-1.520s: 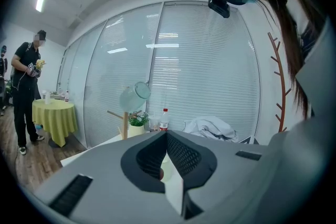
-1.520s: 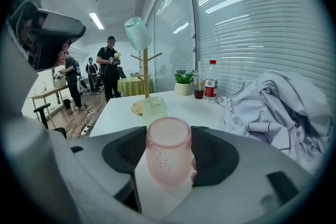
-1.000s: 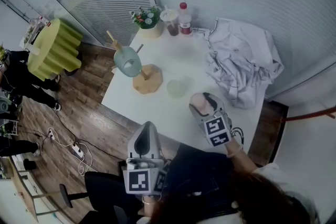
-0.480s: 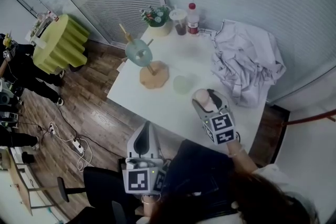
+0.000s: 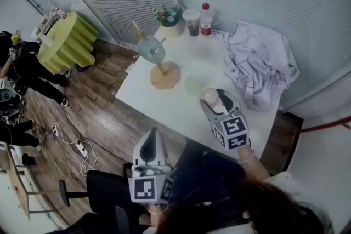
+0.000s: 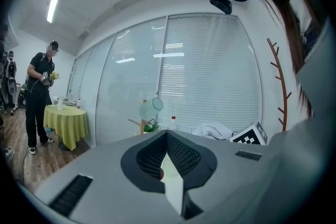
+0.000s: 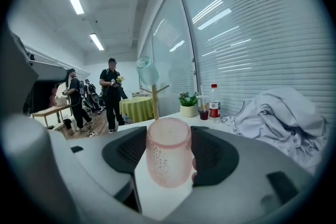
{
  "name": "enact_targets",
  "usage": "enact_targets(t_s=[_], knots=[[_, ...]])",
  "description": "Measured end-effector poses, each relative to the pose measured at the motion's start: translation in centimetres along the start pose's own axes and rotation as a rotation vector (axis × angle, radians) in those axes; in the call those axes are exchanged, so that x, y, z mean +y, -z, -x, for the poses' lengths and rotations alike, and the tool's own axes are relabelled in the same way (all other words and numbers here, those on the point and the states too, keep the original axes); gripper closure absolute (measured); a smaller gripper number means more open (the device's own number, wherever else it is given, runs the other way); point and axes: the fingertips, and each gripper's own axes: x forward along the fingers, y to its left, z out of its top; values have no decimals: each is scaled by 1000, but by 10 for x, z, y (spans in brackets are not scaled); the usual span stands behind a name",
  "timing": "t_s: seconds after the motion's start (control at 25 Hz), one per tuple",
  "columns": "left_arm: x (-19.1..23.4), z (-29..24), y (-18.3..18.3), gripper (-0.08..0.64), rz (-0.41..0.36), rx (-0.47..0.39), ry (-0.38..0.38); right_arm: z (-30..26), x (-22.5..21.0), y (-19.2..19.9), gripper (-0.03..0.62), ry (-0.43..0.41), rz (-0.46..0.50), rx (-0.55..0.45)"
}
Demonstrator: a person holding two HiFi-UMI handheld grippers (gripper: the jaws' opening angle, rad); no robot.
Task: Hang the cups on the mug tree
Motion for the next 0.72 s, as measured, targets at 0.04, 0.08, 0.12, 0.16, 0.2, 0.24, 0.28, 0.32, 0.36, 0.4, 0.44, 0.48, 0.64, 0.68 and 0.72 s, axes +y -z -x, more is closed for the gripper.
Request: enact_targets(t_s=[0.04, 0.08, 0.12, 0.16, 0.2, 0.24, 0.28, 0.32, 0.36, 0.4, 0.44, 0.48, 0.64, 0.68, 0.72], knots=[[1, 1, 0, 557, 6, -3, -8, 1, 1, -2, 318, -5, -7, -5], [1, 2, -1, 557, 10, -6, -13, 2, 1, -4, 318, -10, -14, -10], [0, 2, -1, 557, 10, -8, -15, 2, 1, -6, 318, -12, -19, -14], [0, 1, -1, 557, 8, -10, -14, 2, 0, -9, 318, -13, -22, -19], [-1, 1, -1, 557, 4, -12, -12, 2, -1, -12, 318, -13, -25, -24], [0, 1, -2, 557, 2, -13, -12, 2, -2, -14, 318, -12, -27, -30], [0, 1, -2, 557, 2, -13, -12, 1, -3, -17, 318, -10, -28, -36], [1, 0, -3, 557, 1, -12, -13, 0, -3, -19, 319, -9, -28, -41], [3, -1, -4, 557, -3, -14, -14, -1, -4, -22, 319, -9, -27, -47], [6, -3, -5, 557, -7, -19, -14, -2, -4, -24, 319, -9, -26, -53], [9, -5, -6, 557, -9, -22, -15, -4, -3, -27, 319, -9, -26, -58], [12, -7, -7, 557, -9, -24, -15, -5, -3, -29, 319, -9, -25, -62], [23, -17, -10, 557, -1, -19, -6, -12, 0, -40, 319, -6, -9, -79], [25, -21, -12, 557, 5, -20, -5, -14, 0, -43, 319, -4, -5, -83], [28, -24, -15, 557, 10, -21, -3, -16, 1, -46, 319, -2, -3, -86]])
